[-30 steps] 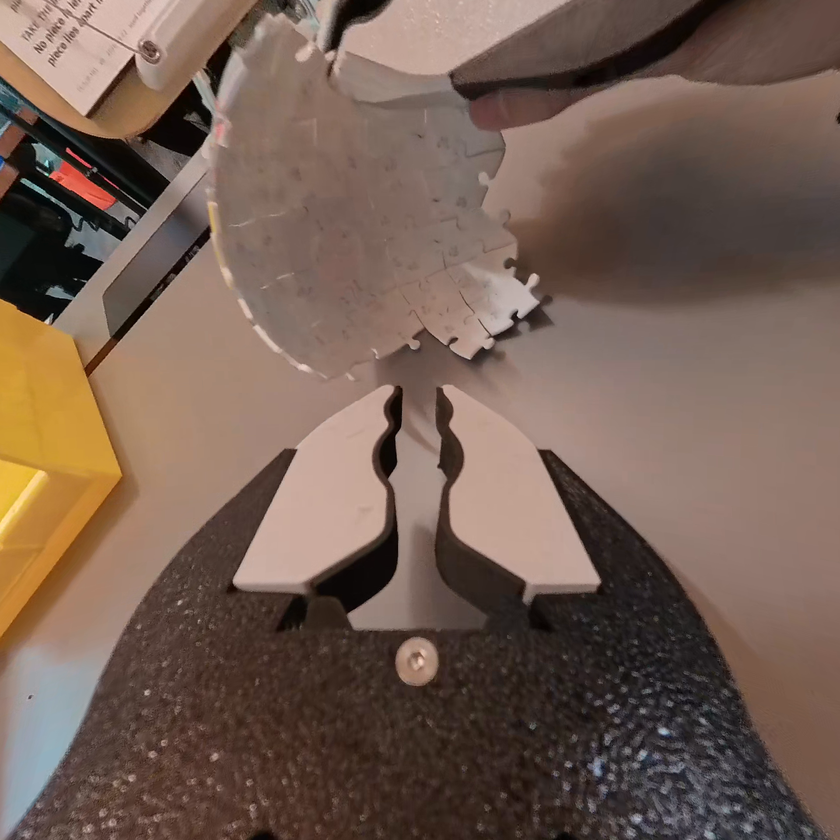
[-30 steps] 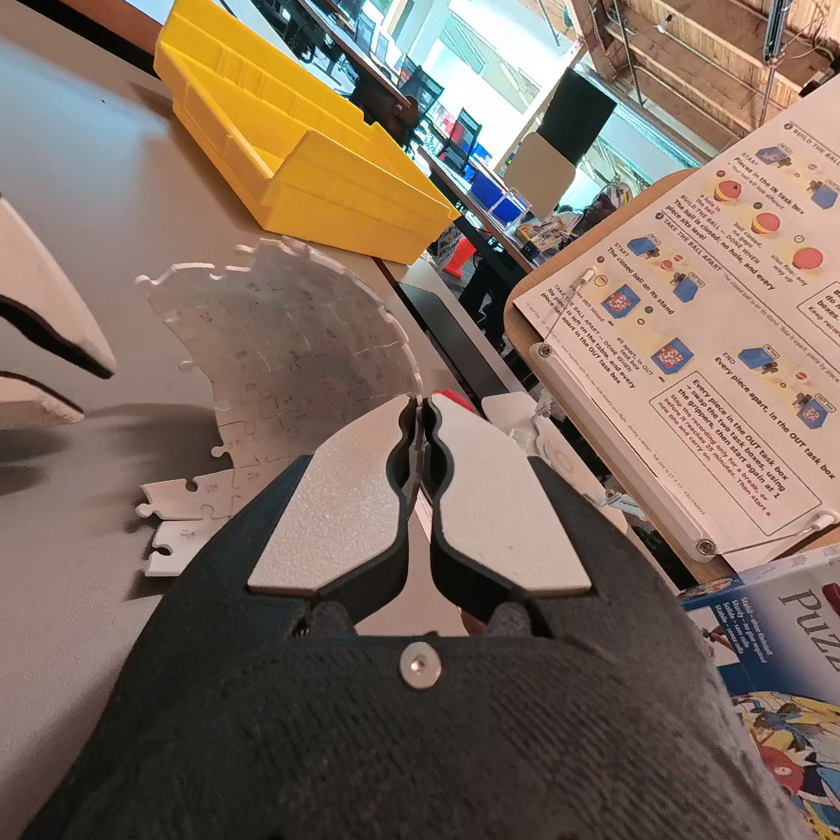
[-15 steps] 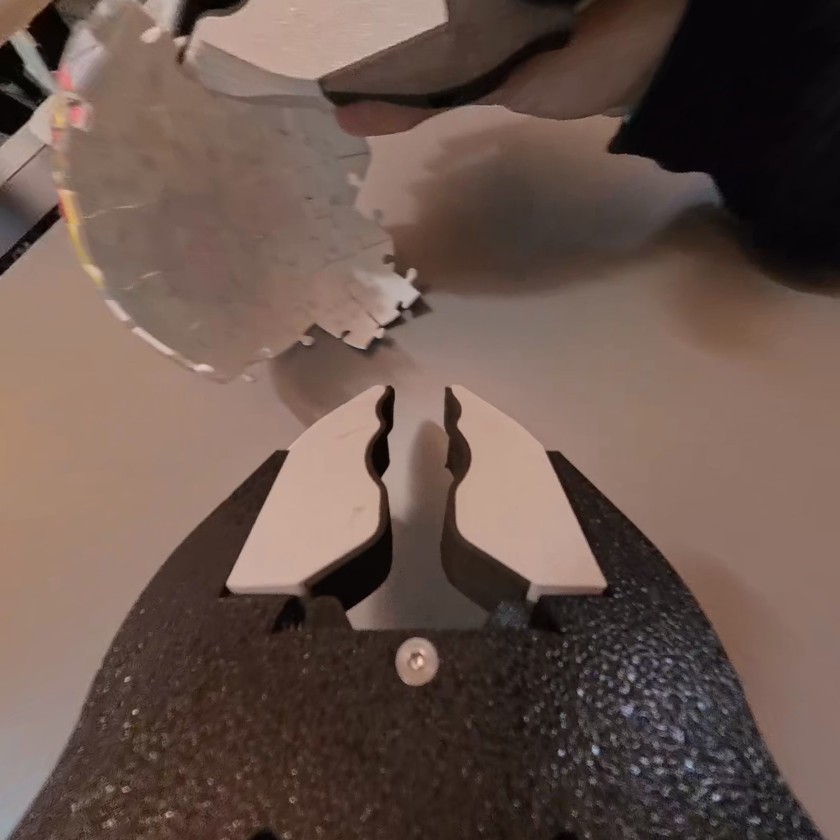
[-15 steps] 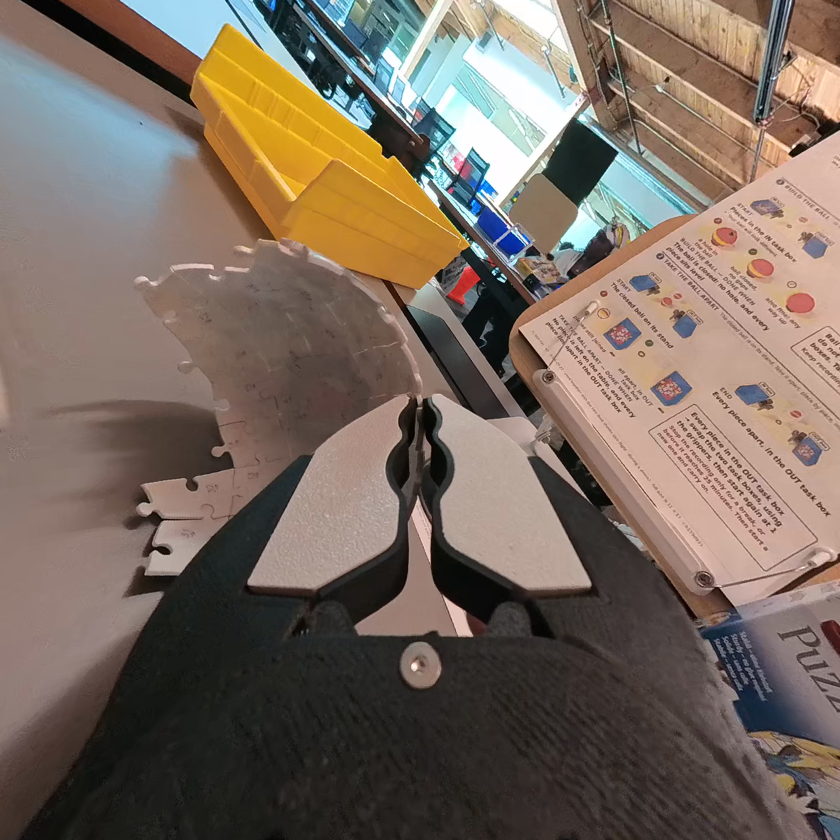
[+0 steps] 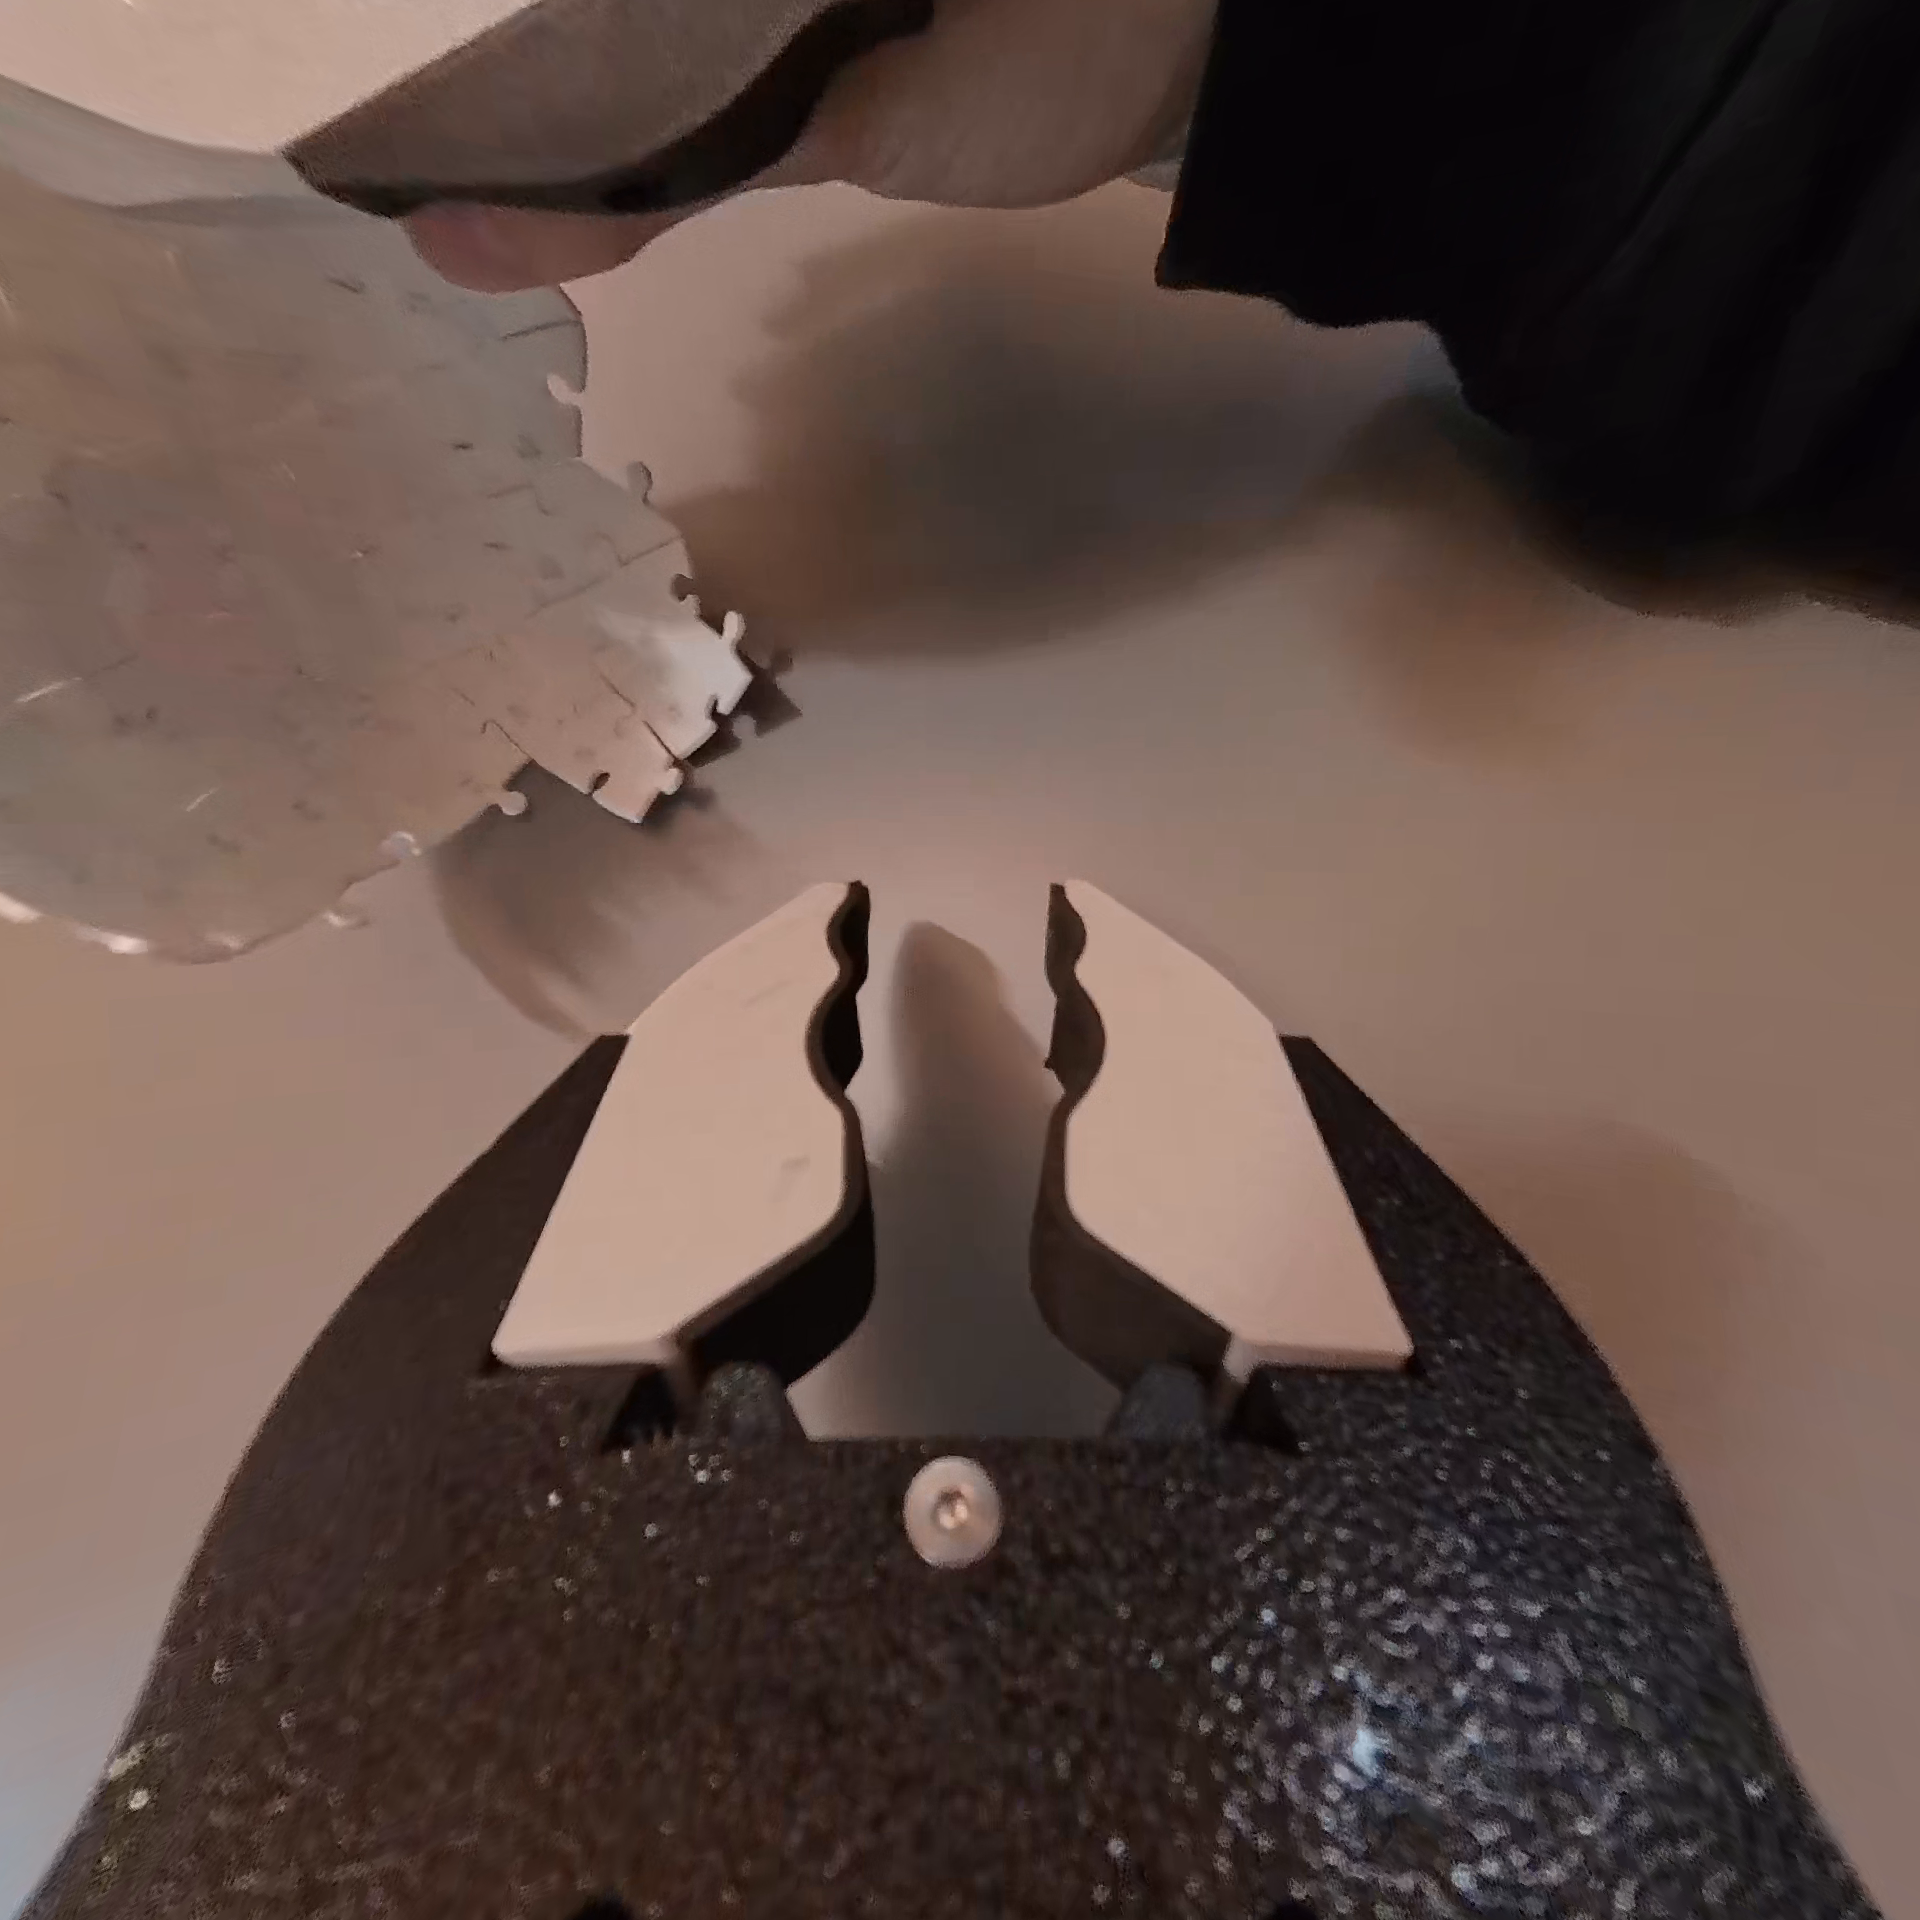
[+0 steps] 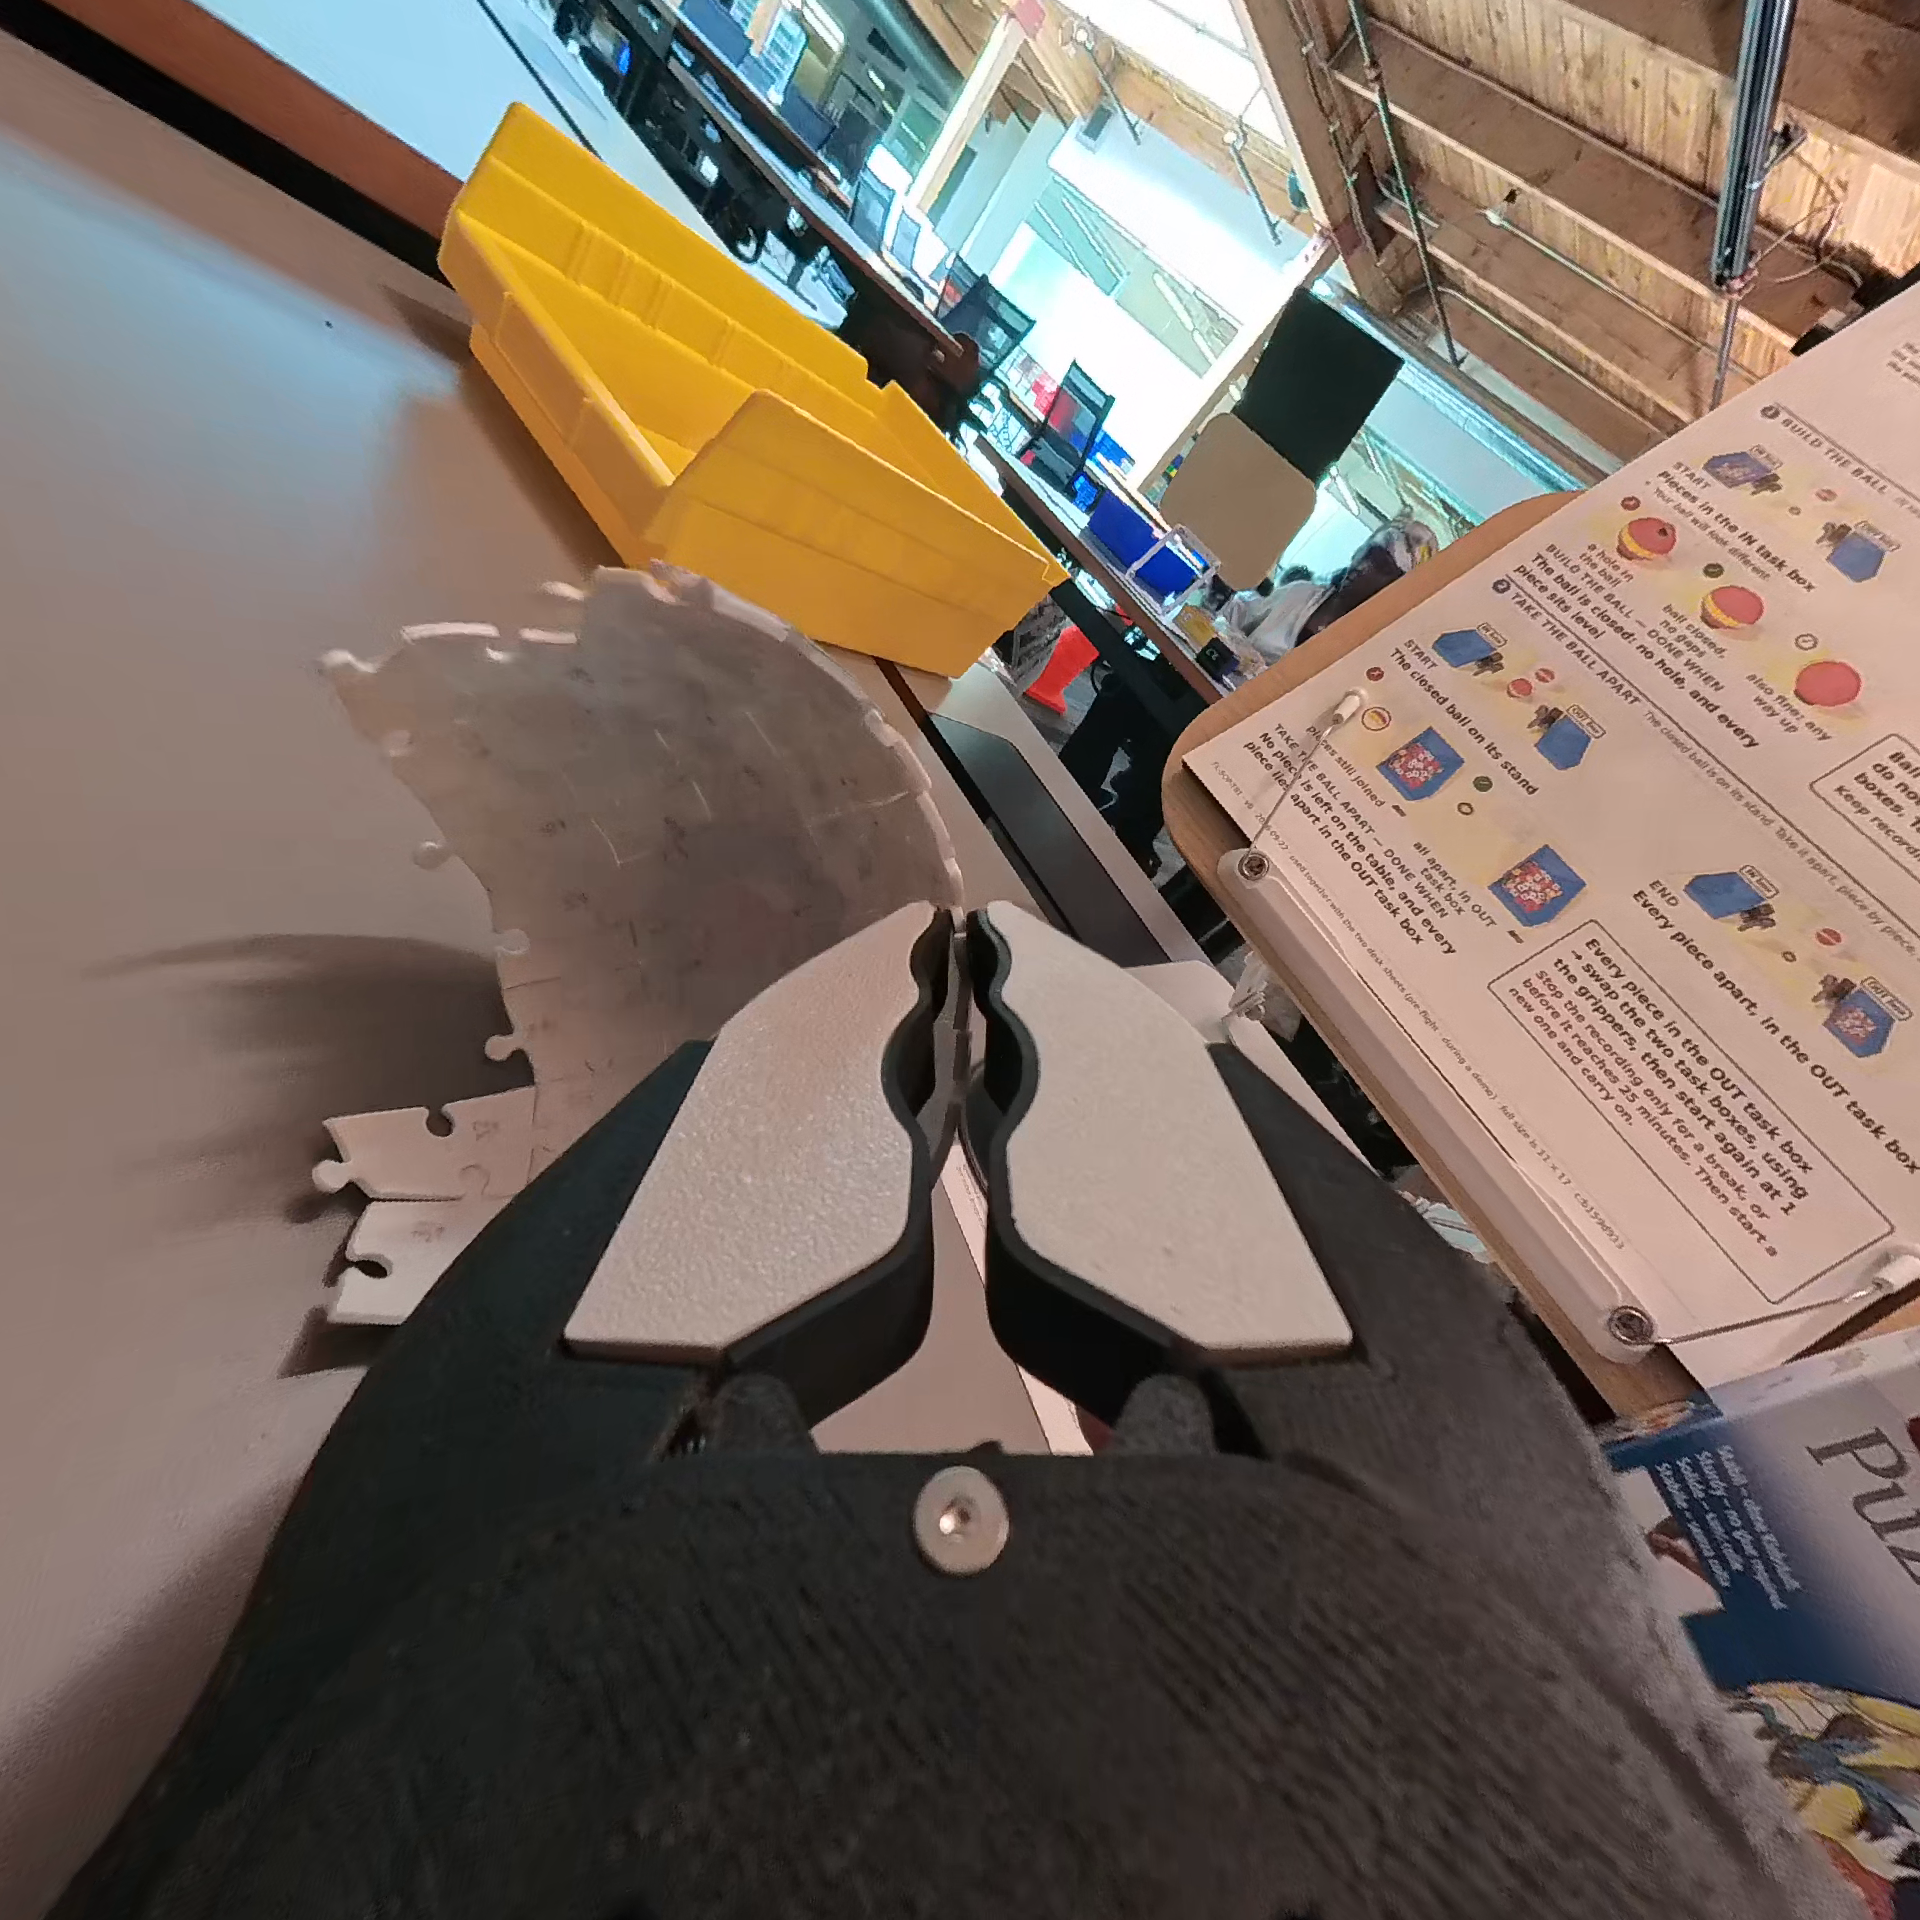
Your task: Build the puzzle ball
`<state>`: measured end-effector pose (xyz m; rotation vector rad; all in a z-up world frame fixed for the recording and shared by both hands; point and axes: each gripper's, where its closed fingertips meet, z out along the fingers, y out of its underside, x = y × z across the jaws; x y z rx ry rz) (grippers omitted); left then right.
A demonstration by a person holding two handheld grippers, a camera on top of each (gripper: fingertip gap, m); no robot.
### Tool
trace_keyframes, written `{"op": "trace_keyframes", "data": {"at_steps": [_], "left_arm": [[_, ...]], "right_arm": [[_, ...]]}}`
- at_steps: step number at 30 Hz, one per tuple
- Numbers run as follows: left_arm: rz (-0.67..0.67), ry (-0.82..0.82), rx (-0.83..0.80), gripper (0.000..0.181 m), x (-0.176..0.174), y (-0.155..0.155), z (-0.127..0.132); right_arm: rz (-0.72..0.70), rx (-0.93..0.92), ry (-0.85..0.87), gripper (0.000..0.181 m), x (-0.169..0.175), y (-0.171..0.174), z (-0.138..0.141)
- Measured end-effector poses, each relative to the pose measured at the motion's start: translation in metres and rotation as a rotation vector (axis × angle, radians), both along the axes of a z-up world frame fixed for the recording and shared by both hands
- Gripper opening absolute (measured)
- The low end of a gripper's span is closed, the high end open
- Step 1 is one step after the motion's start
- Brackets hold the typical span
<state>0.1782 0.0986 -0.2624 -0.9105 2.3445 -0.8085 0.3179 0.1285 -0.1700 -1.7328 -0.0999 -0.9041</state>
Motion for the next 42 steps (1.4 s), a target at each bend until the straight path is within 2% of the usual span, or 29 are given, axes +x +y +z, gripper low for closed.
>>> {"op": "trace_keyframes", "data": {"at_steps": [5,11,23,29,33,36,40,42], "left_arm": [[0.056,0.025,-0.038,0.032,0.002,0.001,-0.003],[0.123,0.026,-0.065,0.031,0.005,0.017,-0.001],[0.167,-0.066,-0.053,0.032,0.036,0.043,0.007],[0.167,-0.058,-0.045,0.032,0.042,0.049,0.001],[0.175,-0.047,-0.059,0.032,0.045,0.051,-0.003],[0.173,-0.055,-0.054,0.032,0.049,0.053,-0.002],[0.165,-0.066,-0.042,0.032,0.050,0.054,0.000],[0.158,-0.072,-0.025,0.032,0.049,0.056,0.000]], "right_arm": [[0.013,0.053,0.028,0.000,0.000,-0.001,0.005],[0.012,0.065,0.030,0.002,0.002,-0.002,0.006],[0.007,0.151,0.090,0.000,0.012,-0.022,0.016],[-0.048,0.148,0.101,0.000,0.023,-0.036,0.018],[-0.120,0.154,0.131,0.000,0.038,-0.056,0.020],[-0.226,0.128,0.205,0.000,0.058,-0.080,0.009],[-0.456,-0.029,0.361,0.004,0.091,-0.143,-0.020],[-0.456,0.016,0.472,0.003,0.099,-0.166,-0.024]]}}
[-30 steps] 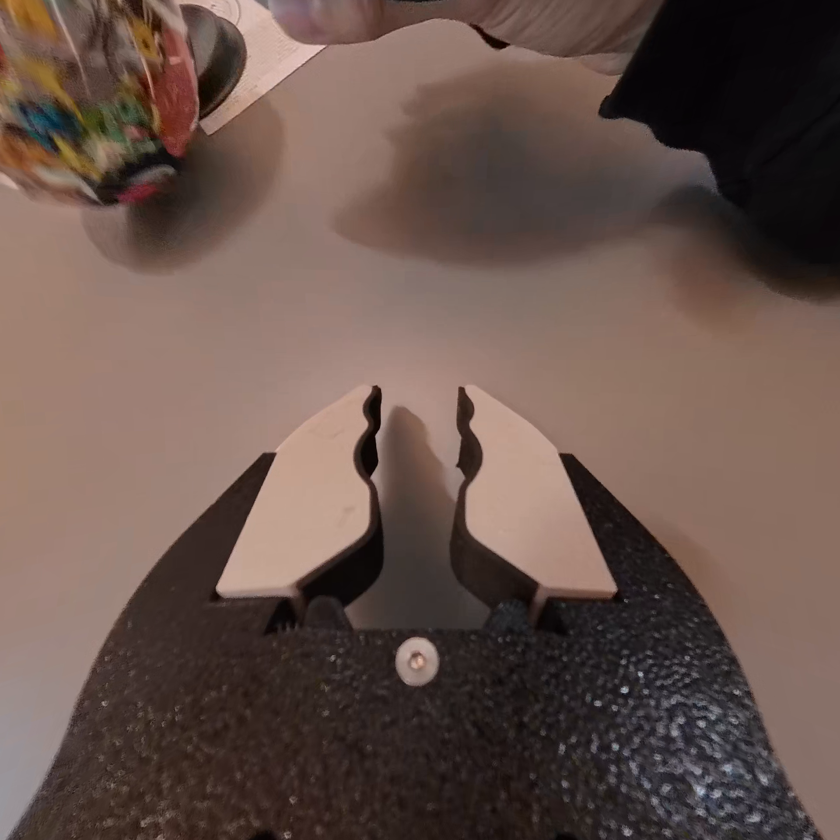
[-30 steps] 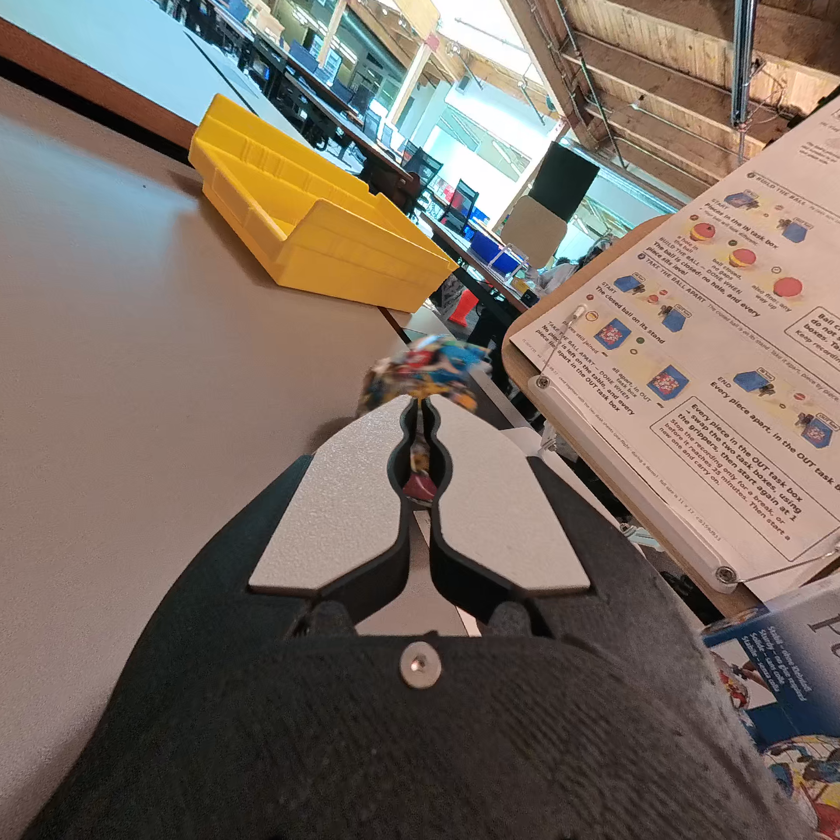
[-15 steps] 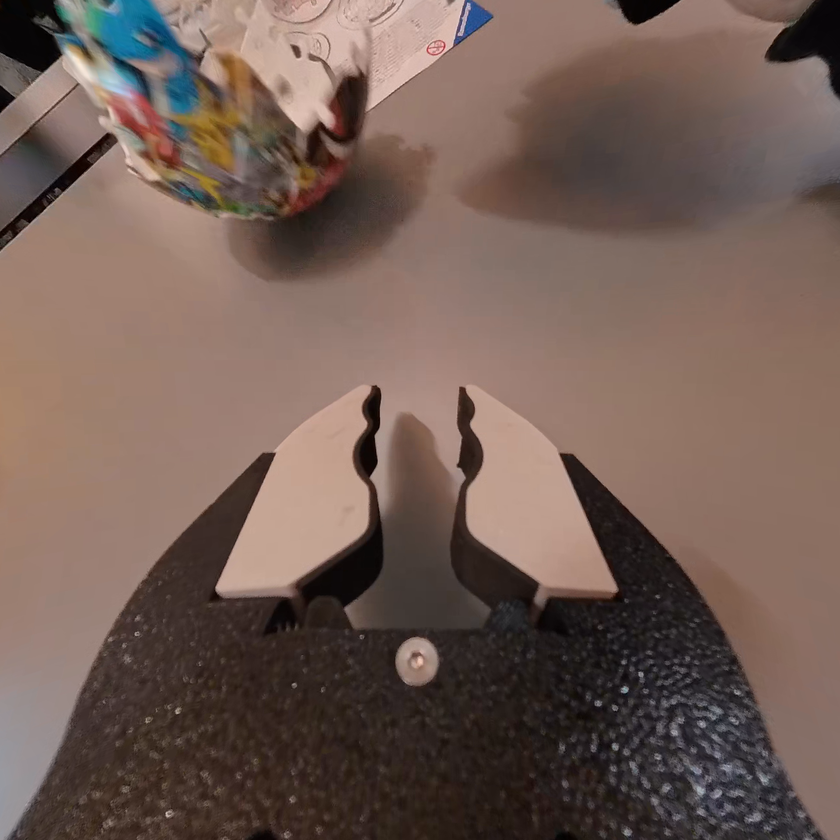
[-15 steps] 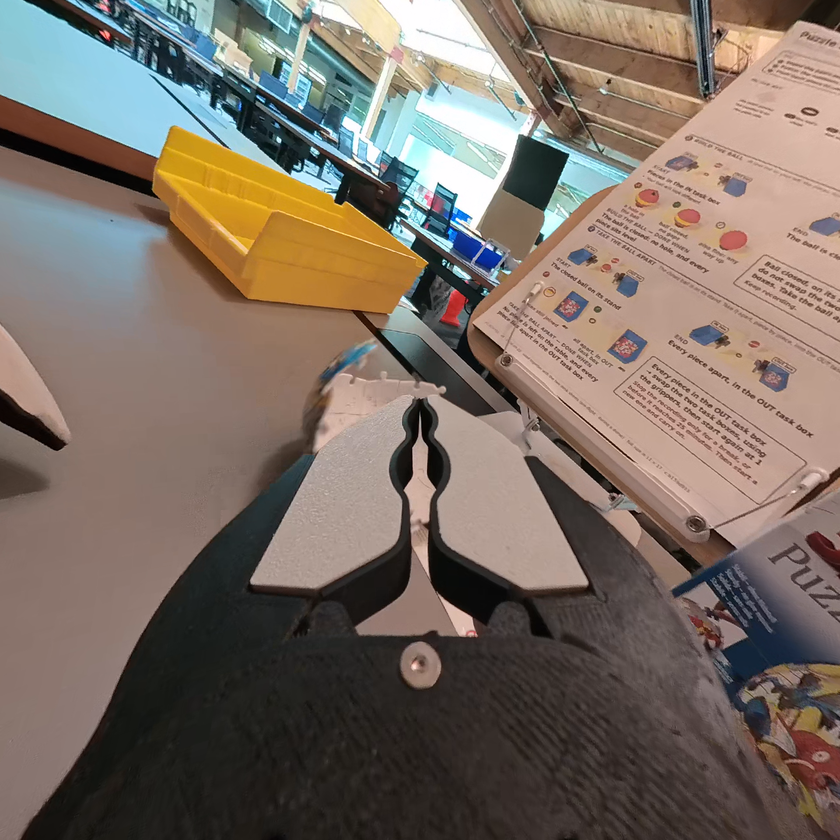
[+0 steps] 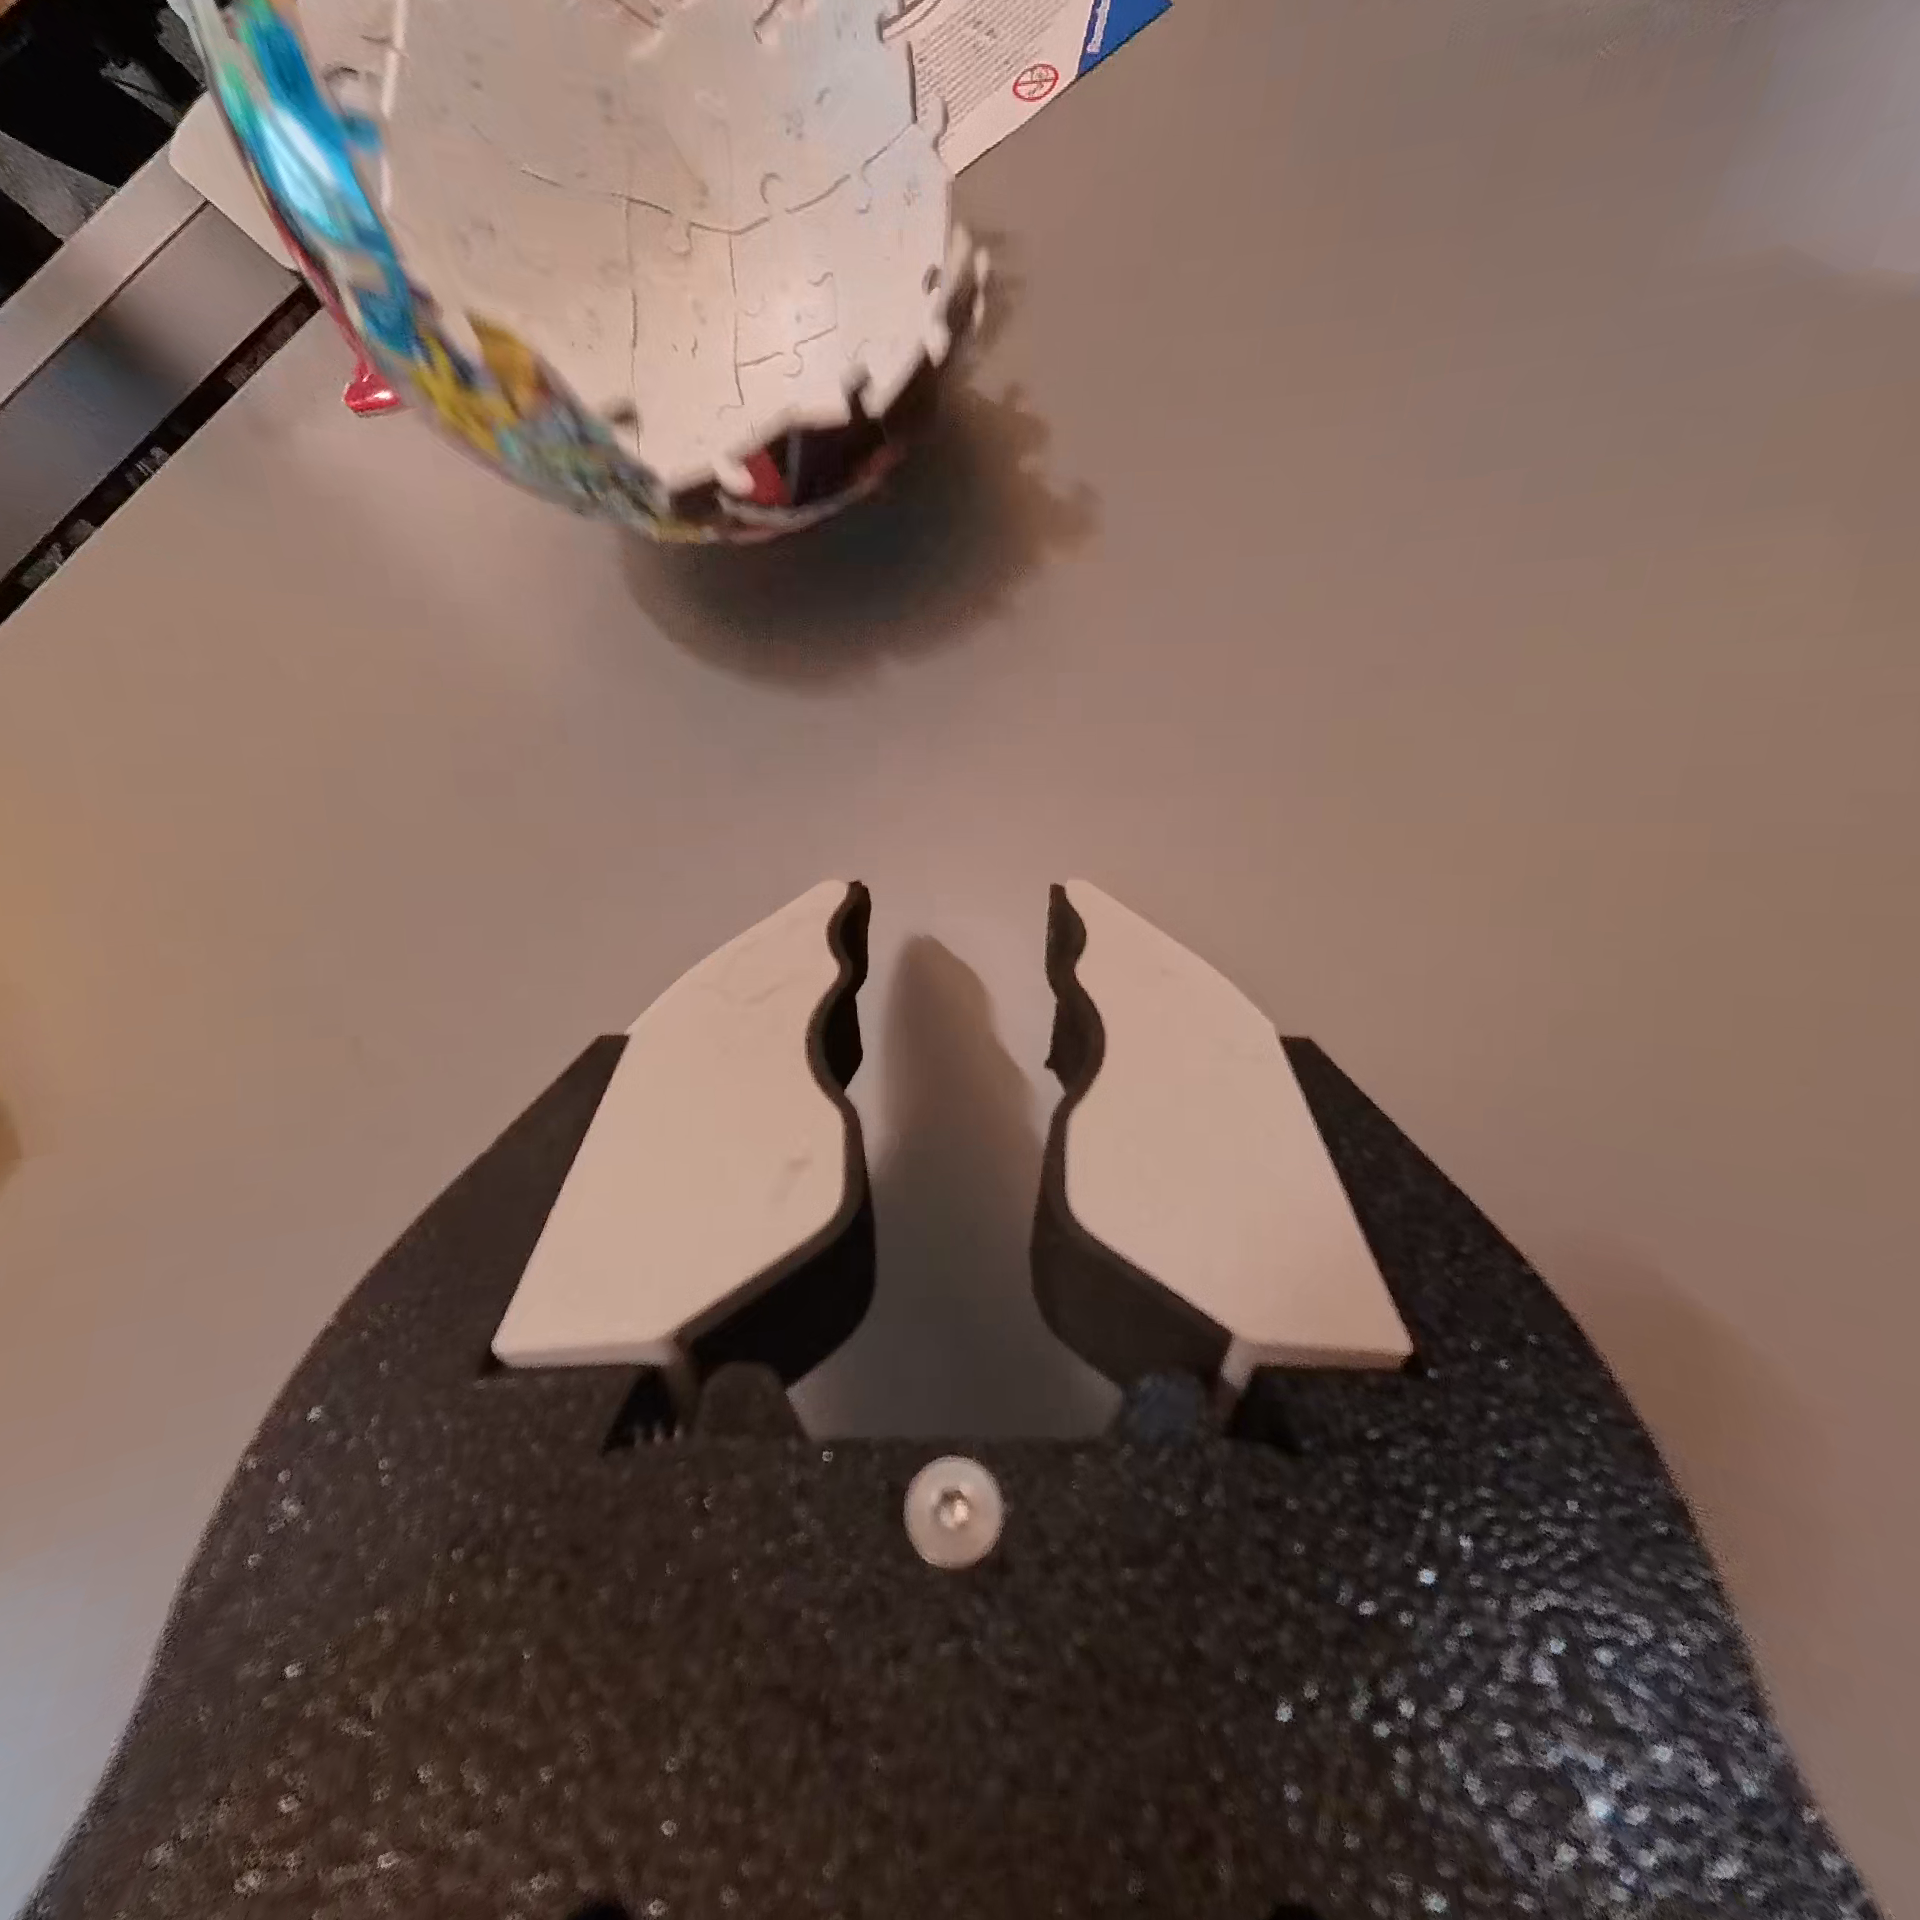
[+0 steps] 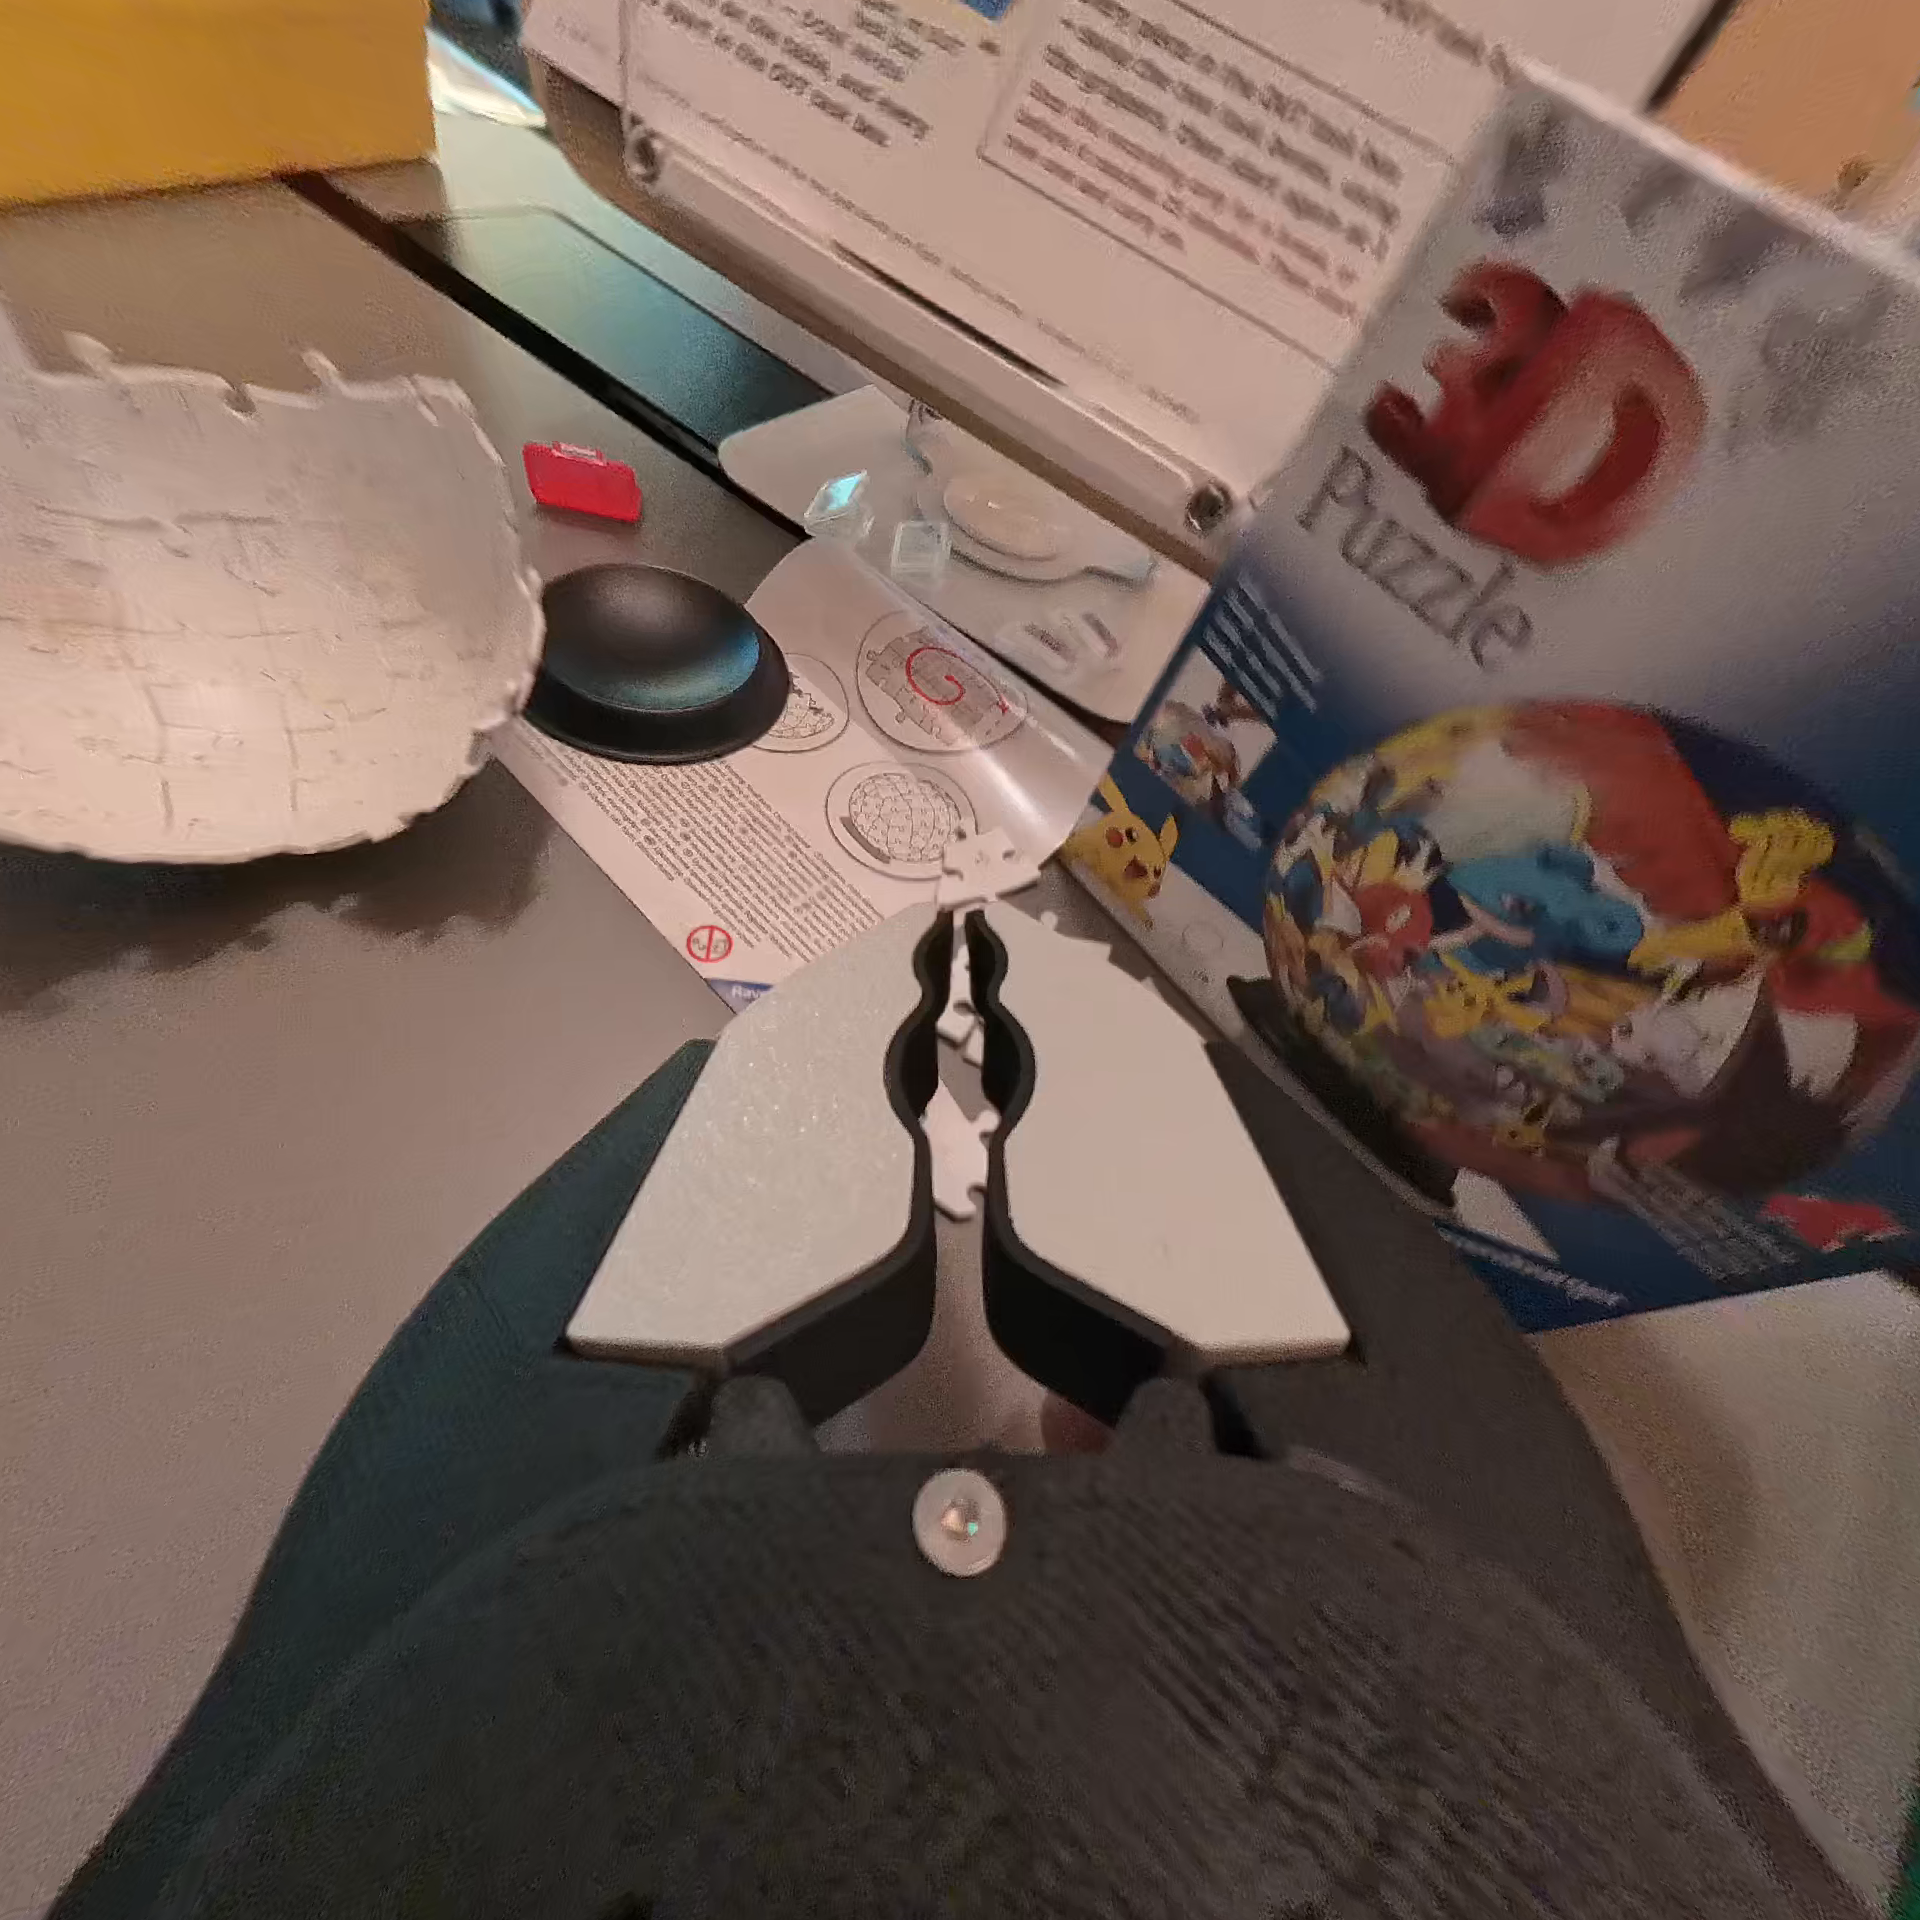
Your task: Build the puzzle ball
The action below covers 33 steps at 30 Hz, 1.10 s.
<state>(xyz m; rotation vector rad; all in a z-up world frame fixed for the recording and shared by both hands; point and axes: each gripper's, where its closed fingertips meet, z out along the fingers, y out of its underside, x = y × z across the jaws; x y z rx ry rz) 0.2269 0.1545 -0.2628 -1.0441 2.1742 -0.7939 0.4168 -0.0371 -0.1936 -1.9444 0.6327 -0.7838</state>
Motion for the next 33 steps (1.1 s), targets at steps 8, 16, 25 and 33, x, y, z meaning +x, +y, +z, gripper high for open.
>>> {"op": "trace_keyframes", "data": {"at_steps": [8,16,25,33], "left_arm": [[-0.032,0.033,0.003,0.032,-0.006,0.000,-0.004],[-0.053,0.046,-0.044,0.030,-0.006,-0.006,-0.005],[-0.100,0.141,-0.121,0.030,-0.006,-0.009,-0.010],[-0.069,0.135,-0.132,0.037,0.004,0.007,-0.008]], "right_arm": [[0.343,-0.272,0.166,0.029,0.004,-0.011,-0.032],[0.522,-0.432,0.251,0.049,0.022,0.015,-0.061],[0.609,-0.495,0.402,0.031,0.027,0.017,-0.079],[0.584,-0.493,0.349,0.011,0.020,0.021,-0.080]]}}
